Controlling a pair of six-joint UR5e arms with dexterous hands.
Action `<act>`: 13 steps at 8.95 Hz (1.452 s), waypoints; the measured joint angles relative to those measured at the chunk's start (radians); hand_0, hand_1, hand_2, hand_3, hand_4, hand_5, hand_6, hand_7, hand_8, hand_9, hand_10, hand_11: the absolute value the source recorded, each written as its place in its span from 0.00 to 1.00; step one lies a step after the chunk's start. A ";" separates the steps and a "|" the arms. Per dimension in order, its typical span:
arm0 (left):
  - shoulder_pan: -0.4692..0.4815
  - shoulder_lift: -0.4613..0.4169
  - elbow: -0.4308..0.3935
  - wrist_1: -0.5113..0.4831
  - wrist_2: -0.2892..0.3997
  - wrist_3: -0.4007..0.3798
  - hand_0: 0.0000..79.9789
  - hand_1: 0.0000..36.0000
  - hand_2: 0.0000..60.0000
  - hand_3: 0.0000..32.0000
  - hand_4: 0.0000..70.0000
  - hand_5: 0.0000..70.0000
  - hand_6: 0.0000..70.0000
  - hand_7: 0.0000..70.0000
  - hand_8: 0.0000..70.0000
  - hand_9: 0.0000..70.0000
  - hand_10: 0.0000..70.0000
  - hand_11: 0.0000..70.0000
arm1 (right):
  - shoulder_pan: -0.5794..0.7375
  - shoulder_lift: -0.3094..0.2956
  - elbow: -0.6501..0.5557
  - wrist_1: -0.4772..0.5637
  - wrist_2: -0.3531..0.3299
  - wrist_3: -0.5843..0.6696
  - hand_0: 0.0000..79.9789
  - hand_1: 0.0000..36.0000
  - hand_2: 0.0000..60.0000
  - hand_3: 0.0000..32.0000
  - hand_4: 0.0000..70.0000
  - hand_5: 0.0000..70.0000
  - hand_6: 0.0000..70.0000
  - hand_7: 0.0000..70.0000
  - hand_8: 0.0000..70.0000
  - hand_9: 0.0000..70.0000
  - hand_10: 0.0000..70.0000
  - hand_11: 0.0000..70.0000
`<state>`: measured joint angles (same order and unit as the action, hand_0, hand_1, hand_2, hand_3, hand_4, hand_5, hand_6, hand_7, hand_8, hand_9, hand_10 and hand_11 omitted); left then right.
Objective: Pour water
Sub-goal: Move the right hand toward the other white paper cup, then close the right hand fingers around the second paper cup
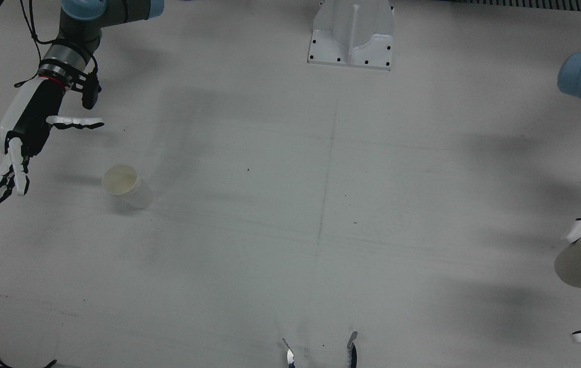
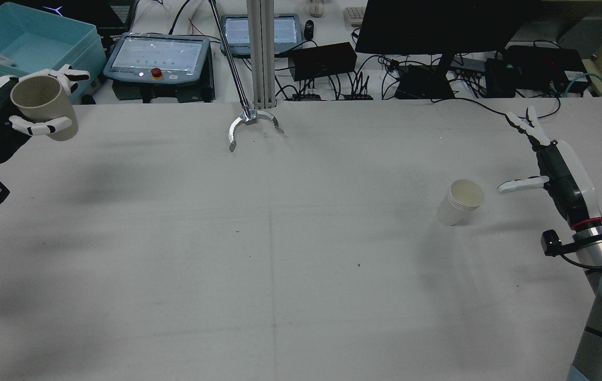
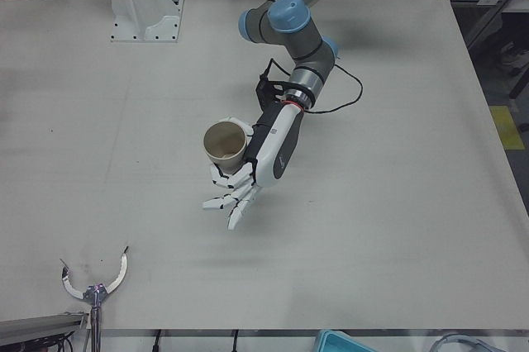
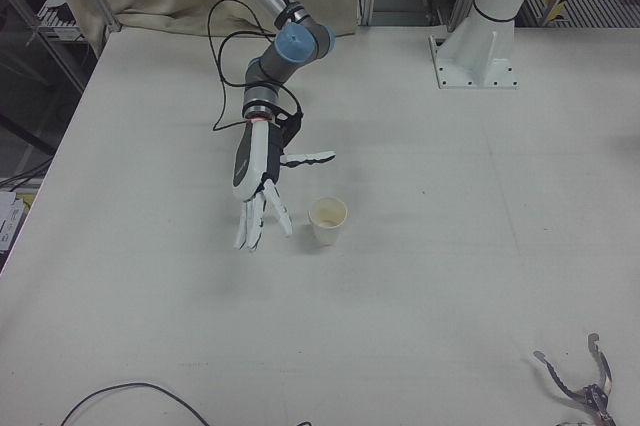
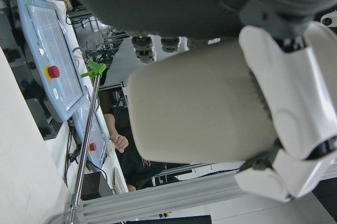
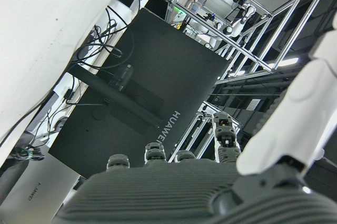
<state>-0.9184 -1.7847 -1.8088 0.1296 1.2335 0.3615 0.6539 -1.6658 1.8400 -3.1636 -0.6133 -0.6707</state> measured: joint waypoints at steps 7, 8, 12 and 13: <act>-0.001 0.035 -0.022 -0.002 -0.001 -0.020 0.55 0.34 0.99 0.00 1.00 1.00 0.25 0.35 0.05 0.06 0.10 0.14 | -0.156 0.071 -0.189 0.010 0.128 0.277 0.54 0.08 0.00 0.32 0.08 0.02 0.00 0.00 0.01 0.00 0.00 0.00; -0.001 0.036 -0.022 -0.002 -0.001 -0.021 0.55 0.33 0.98 0.00 1.00 1.00 0.25 0.35 0.05 0.06 0.10 0.14 | -0.160 0.072 -0.190 0.004 0.126 0.279 0.53 0.06 0.00 0.31 0.08 0.02 0.00 0.00 0.01 0.00 0.00 0.00; -0.001 0.039 -0.021 -0.002 -0.002 -0.022 0.55 0.33 0.97 0.00 1.00 1.00 0.25 0.34 0.05 0.06 0.10 0.14 | -0.143 0.087 -0.193 -0.002 0.126 0.279 0.54 0.08 0.00 0.22 0.10 0.03 0.00 0.00 0.00 0.00 0.00 0.00; -0.001 0.045 -0.022 -0.004 -0.003 -0.023 0.54 0.33 0.97 0.00 1.00 1.00 0.25 0.34 0.05 0.06 0.10 0.14 | -0.141 0.106 -0.201 -0.002 0.128 0.279 0.55 0.09 0.00 0.20 0.11 0.04 0.00 0.00 0.00 0.00 0.00 0.00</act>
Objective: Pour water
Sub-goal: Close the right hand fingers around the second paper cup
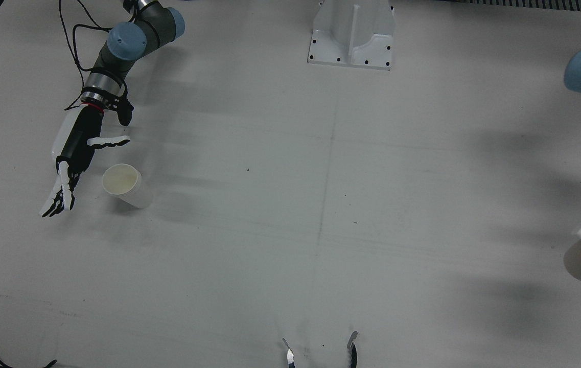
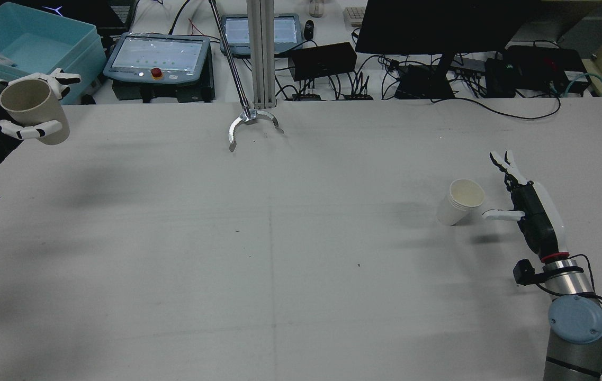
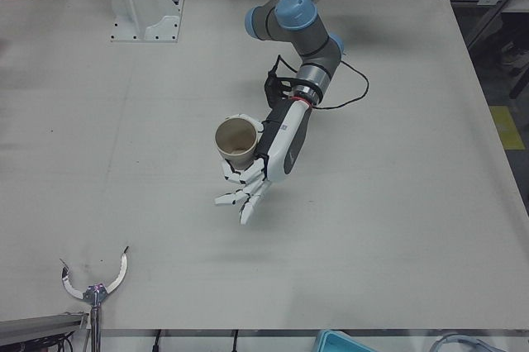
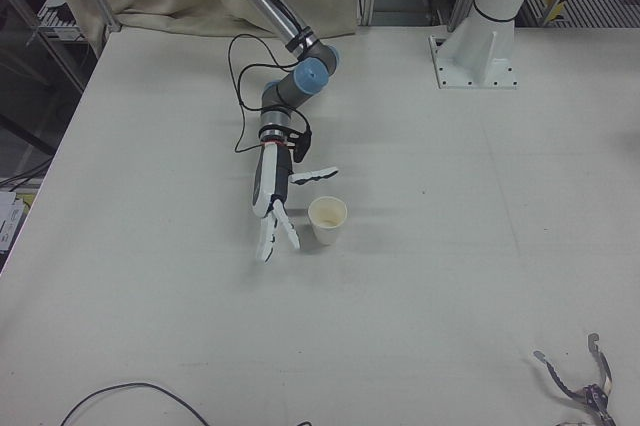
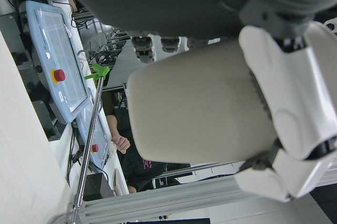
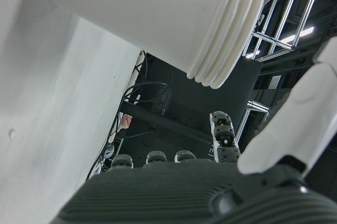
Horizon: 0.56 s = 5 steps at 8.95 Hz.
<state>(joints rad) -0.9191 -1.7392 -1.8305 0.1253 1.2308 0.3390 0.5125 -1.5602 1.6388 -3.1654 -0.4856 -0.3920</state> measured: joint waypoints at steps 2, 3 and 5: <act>0.000 0.021 -0.001 -0.011 0.000 -0.001 0.55 0.33 0.96 0.00 1.00 1.00 0.24 0.33 0.05 0.06 0.10 0.14 | 0.007 0.032 -0.015 0.010 0.007 0.026 0.54 0.08 0.00 0.17 0.12 0.03 0.00 0.00 0.00 0.00 0.00 0.00; -0.001 0.029 -0.001 -0.016 -0.001 -0.001 0.55 0.33 0.96 0.00 1.00 1.00 0.24 0.34 0.05 0.06 0.10 0.14 | 0.009 0.039 -0.019 0.014 0.009 0.042 0.54 0.08 0.00 0.10 0.12 0.03 0.00 0.00 0.00 0.00 0.00 0.00; 0.000 0.038 0.000 -0.021 -0.001 -0.005 0.55 0.32 0.95 0.00 1.00 1.00 0.24 0.34 0.05 0.06 0.10 0.14 | 0.014 0.042 -0.025 0.020 0.010 0.061 0.55 0.08 0.00 0.14 0.12 0.04 0.00 0.00 0.00 0.00 0.00 0.00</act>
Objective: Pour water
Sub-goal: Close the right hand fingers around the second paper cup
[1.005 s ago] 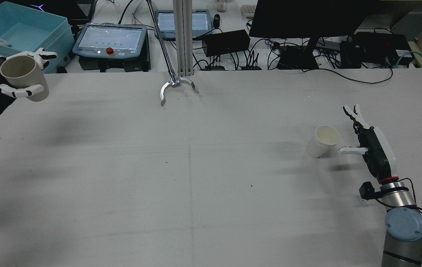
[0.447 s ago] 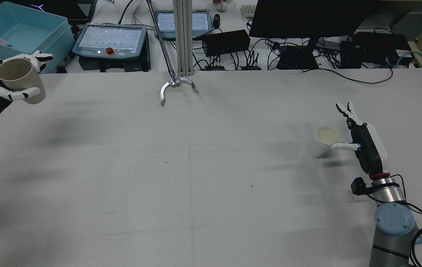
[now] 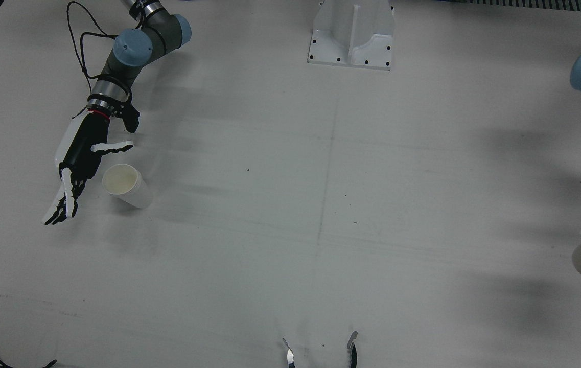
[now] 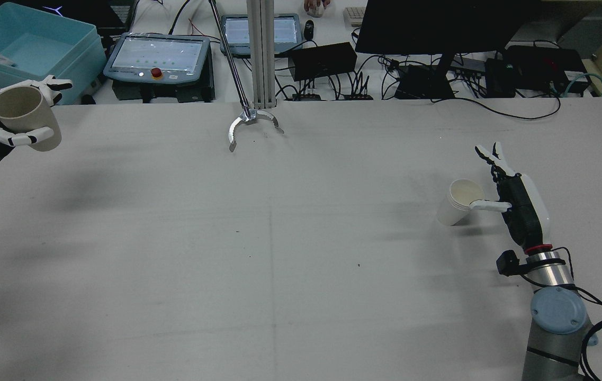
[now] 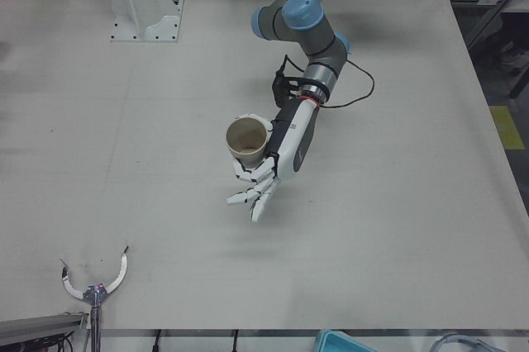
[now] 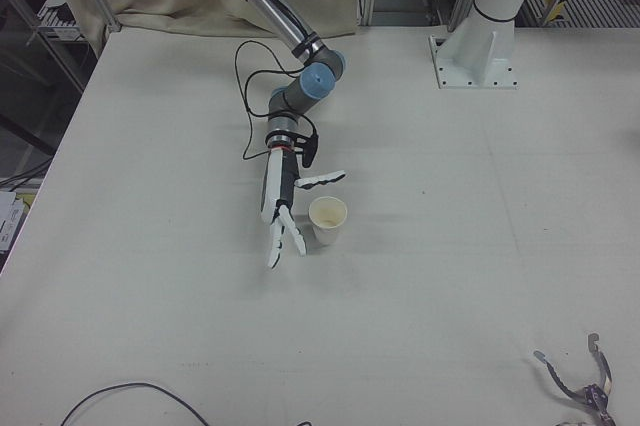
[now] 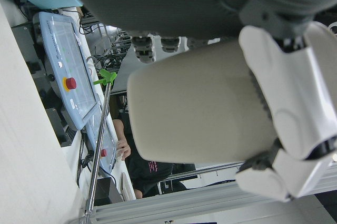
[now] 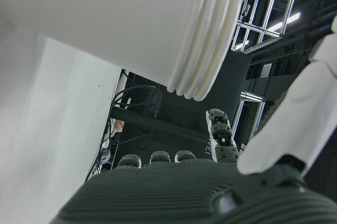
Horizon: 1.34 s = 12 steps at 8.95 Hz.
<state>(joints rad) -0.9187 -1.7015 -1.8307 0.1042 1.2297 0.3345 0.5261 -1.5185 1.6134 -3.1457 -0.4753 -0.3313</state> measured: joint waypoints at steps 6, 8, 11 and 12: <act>0.000 0.005 -0.002 -0.001 -0.001 -0.004 0.55 0.32 0.94 0.00 1.00 1.00 0.24 0.33 0.05 0.05 0.10 0.14 | -0.035 0.013 -0.063 -0.011 0.001 0.009 0.56 0.10 0.00 0.12 0.14 0.05 0.00 0.00 0.01 0.00 0.00 0.00; 0.000 0.004 -0.002 -0.001 -0.001 -0.005 0.55 0.32 0.93 0.00 1.00 1.00 0.24 0.33 0.05 0.06 0.10 0.14 | -0.039 0.016 -0.068 -0.014 0.001 0.008 0.57 0.11 0.00 0.13 0.14 0.06 0.00 0.00 0.01 0.00 0.00 0.00; 0.000 0.003 -0.002 -0.001 -0.001 -0.005 0.55 0.32 0.92 0.00 1.00 1.00 0.24 0.33 0.05 0.05 0.10 0.14 | -0.045 0.032 -0.070 -0.017 -0.001 0.000 0.57 0.11 0.00 0.13 0.15 0.06 0.00 0.00 0.01 0.00 0.00 0.00; 0.000 0.004 -0.002 -0.001 -0.001 -0.005 0.55 0.31 0.91 0.00 1.00 1.00 0.24 0.33 0.05 0.05 0.10 0.14 | -0.046 0.040 -0.073 -0.018 -0.001 -0.005 0.57 0.11 0.00 0.13 0.15 0.06 0.00 0.00 0.01 0.00 0.00 0.00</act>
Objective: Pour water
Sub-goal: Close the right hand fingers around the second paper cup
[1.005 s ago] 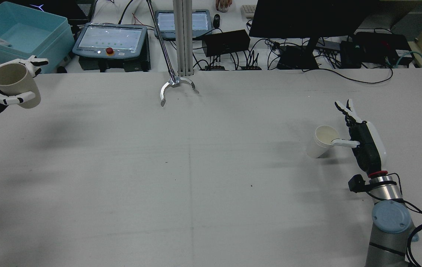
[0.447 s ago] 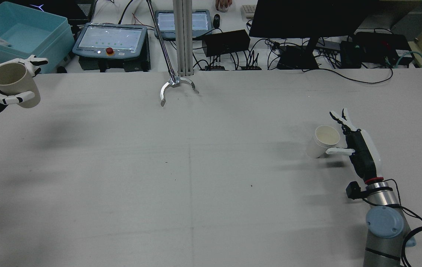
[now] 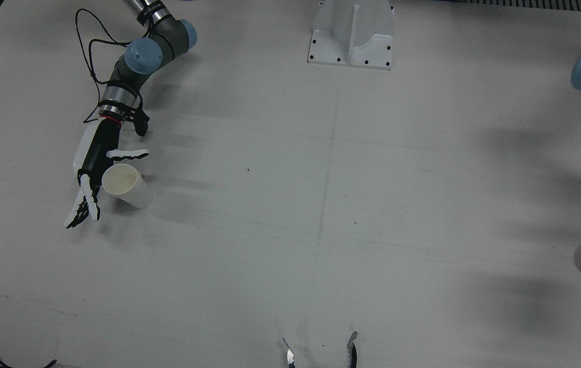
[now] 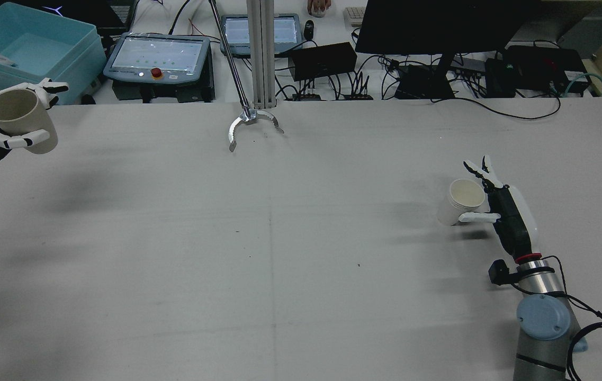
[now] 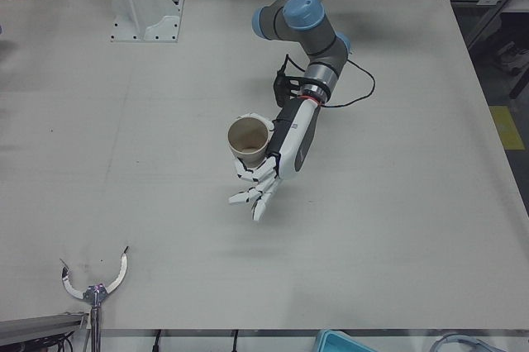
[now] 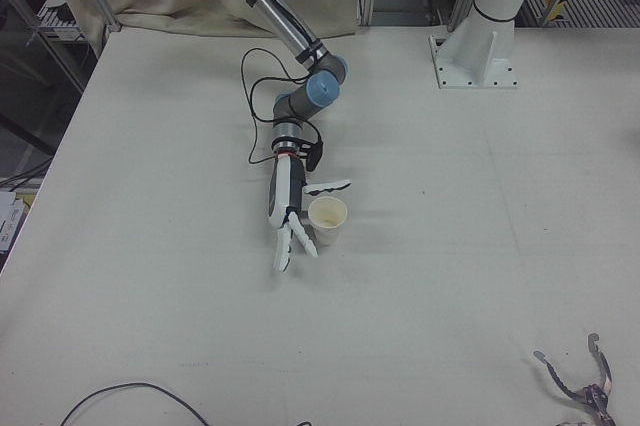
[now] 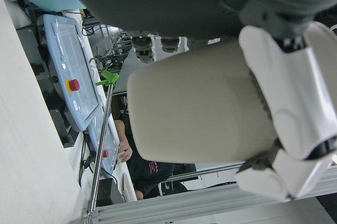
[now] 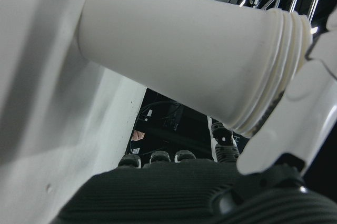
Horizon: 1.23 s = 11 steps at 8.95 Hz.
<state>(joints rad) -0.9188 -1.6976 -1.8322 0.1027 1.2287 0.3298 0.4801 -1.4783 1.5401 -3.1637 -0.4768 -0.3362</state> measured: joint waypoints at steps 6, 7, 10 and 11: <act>0.001 0.019 0.005 -0.016 0.000 0.000 0.55 0.31 0.90 0.00 1.00 1.00 0.24 0.33 0.05 0.05 0.10 0.14 | -0.006 0.034 -0.028 0.000 -0.001 -0.010 0.58 0.14 0.00 0.06 0.18 0.08 0.00 0.00 0.03 0.03 0.00 0.00; 0.001 0.020 0.007 -0.018 0.000 0.000 0.55 0.30 0.89 0.00 1.00 1.00 0.24 0.33 0.05 0.06 0.10 0.14 | -0.007 0.037 -0.028 -0.001 -0.002 -0.010 0.60 0.21 0.00 0.00 0.23 0.13 0.01 0.02 0.05 0.07 0.02 0.04; 0.001 0.021 0.009 -0.020 0.000 0.000 0.55 0.31 0.89 0.00 1.00 1.00 0.24 0.33 0.05 0.06 0.10 0.15 | -0.011 0.039 -0.028 0.000 -0.001 -0.010 0.66 0.29 0.14 0.00 0.41 1.00 0.45 0.59 0.48 0.68 0.43 0.64; 0.001 0.021 0.010 -0.020 0.000 0.000 0.55 0.31 0.89 0.00 1.00 1.00 0.24 0.33 0.05 0.06 0.10 0.15 | -0.012 0.040 -0.027 0.000 -0.001 -0.009 0.65 0.28 0.13 0.00 0.41 1.00 0.47 0.58 0.50 0.69 0.43 0.64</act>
<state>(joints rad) -0.9177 -1.6767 -1.8226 0.0824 1.2287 0.3298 0.4684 -1.4384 1.5128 -3.1636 -0.4777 -0.3457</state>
